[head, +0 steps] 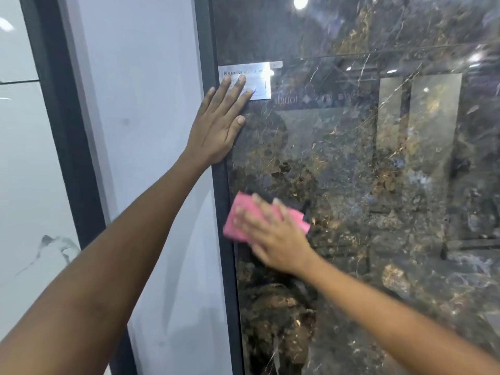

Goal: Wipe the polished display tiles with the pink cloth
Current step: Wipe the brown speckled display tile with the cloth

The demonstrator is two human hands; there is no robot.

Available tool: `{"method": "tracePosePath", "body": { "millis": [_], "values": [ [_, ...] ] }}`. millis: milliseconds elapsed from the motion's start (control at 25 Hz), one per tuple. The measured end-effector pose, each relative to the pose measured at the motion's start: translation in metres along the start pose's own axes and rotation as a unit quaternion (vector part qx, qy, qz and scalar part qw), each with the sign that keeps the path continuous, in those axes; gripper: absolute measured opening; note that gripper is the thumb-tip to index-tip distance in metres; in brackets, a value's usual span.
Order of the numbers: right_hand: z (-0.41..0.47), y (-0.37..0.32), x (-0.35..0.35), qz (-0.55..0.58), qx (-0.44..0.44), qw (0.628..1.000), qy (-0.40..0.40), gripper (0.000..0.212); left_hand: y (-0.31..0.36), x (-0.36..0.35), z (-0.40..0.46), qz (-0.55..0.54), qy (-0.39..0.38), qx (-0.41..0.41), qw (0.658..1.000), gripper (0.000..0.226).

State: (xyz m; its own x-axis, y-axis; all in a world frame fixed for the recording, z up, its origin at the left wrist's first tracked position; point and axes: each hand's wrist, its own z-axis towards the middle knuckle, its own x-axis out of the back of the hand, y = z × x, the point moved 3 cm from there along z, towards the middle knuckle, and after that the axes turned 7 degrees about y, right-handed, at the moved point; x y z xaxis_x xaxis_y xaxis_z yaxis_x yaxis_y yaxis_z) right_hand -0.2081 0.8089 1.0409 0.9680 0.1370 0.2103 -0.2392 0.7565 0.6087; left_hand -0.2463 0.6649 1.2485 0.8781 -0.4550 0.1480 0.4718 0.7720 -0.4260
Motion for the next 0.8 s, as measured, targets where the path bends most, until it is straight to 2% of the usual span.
{"method": "tracePosePath", "body": {
  "millis": [80,120,160,200,240,320,400,440,480,520,560,600,640,680,720,760,800],
  "values": [
    [-0.071,-0.056,-0.011,-0.010,0.213,0.969,-0.126,0.070,0.015,0.003,-0.014,-0.036,0.012,0.043,0.998,0.049],
    [-0.086,-0.059,-0.008,0.002,0.280,0.947,-0.155,0.067,0.026,0.004,-0.025,-0.065,0.023,0.065,0.996,0.049],
    [-0.086,-0.046,-0.003,0.029,0.299,0.943,-0.146,0.065,0.038,0.003,-0.041,-0.094,0.035,0.083,0.991,0.049],
    [-0.072,-0.021,0.006,0.050,0.265,0.957,-0.109,0.064,0.050,0.002,-0.058,-0.119,0.041,0.098,0.987,0.049],
    [-0.052,0.013,0.017,0.051,0.192,0.978,-0.065,0.061,0.062,-0.002,-0.077,-0.138,0.040,0.114,0.983,0.048],
    [-0.018,0.092,0.043,-0.025,0.006,0.998,0.049,0.054,0.081,-0.014,-0.112,-0.134,0.023,0.138,0.981,0.048],
    [-0.021,0.129,0.052,-0.062,-0.210,0.967,0.133,0.051,0.090,-0.026,-0.136,-0.050,-0.008,0.119,0.992,0.048],
    [-0.037,0.119,0.046,-0.067,-0.260,0.953,0.142,0.051,0.091,-0.030,-0.141,-0.015,-0.016,0.102,0.995,0.048],
    [-0.065,0.089,0.035,-0.067,-0.243,0.959,0.132,0.051,0.090,-0.031,-0.142,0.005,-0.015,0.094,0.995,0.048],
    [-0.099,0.048,0.019,-0.059,-0.158,0.982,0.084,0.052,0.090,-0.031,-0.140,0.018,-0.012,0.091,0.996,0.048],
    [-0.143,0.004,0.001,-0.051,-0.032,0.998,0.003,0.058,0.090,-0.031,-0.138,0.025,-0.011,0.091,0.995,0.048],
    [-0.190,-0.039,-0.009,-0.038,0.098,0.991,-0.082,0.070,0.090,-0.030,-0.138,0.024,-0.013,0.092,0.995,0.048],
    [-0.229,-0.071,-0.011,-0.017,0.191,0.968,-0.160,0.084,0.090,-0.030,-0.140,0.021,-0.015,0.095,0.995,0.048],
    [-0.248,-0.081,-0.006,0.005,0.231,0.949,-0.212,0.091,0.091,-0.030,-0.143,0.026,-0.015,0.096,0.995,0.048],
    [-0.247,-0.074,0.000,0.030,0.223,0.951,-0.214,0.088,0.092,-0.031,-0.144,0.031,-0.015,0.097,0.995,0.048],
    [-0.227,-0.055,0.007,0.043,0.182,0.968,-0.170,0.080,0.092,-0.031,-0.144,0.032,-0.019,0.098,0.995,0.048],
    [-0.193,-0.026,0.016,0.047,0.105,0.986,-0.117,0.074,0.092,-0.032,-0.143,0.029,-0.020,0.099,0.995,0.048]
  ]
}}
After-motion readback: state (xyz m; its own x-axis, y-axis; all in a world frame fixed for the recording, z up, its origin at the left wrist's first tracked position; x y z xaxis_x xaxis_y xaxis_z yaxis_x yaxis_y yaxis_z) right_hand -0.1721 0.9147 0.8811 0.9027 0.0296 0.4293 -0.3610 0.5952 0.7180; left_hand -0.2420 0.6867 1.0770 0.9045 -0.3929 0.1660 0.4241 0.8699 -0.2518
